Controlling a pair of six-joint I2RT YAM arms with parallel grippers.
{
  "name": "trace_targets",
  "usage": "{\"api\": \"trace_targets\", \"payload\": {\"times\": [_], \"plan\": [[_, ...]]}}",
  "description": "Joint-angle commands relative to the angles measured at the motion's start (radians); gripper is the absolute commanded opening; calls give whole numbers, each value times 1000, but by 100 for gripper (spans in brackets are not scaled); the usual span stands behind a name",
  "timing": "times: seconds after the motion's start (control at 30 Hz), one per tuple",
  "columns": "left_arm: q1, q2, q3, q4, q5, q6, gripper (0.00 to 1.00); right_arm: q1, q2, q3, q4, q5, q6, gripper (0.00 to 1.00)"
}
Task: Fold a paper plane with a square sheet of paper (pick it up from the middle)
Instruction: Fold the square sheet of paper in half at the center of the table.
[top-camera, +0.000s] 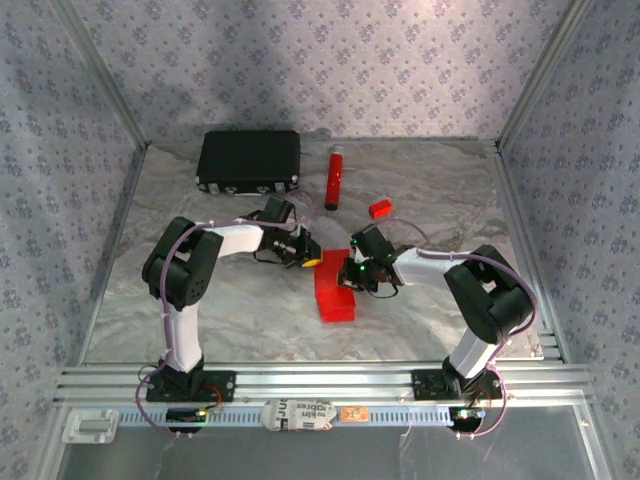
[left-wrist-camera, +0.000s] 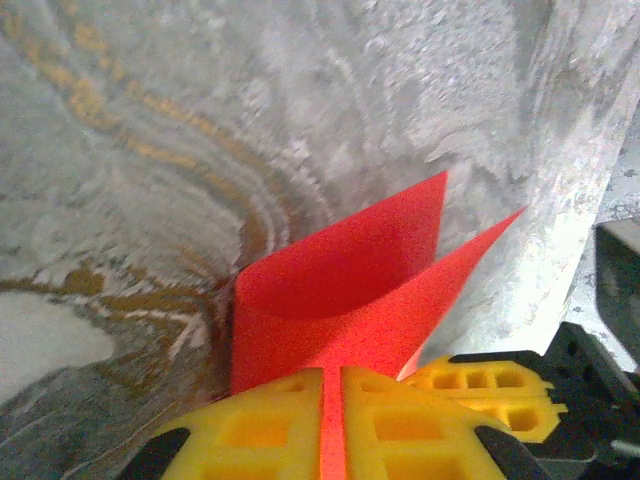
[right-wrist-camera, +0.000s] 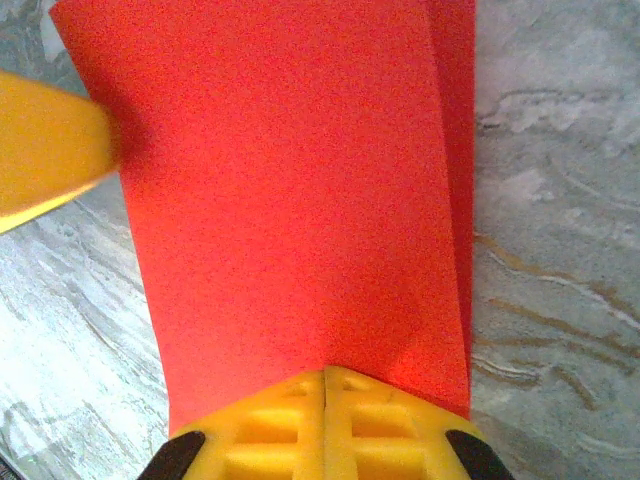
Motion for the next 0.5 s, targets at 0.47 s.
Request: {"api": "trace_targets", "payload": {"times": [0.47], "plan": [[32,66,48,-95,-93,33,10,-7,11,-49,-109,61,-11,0]]}}
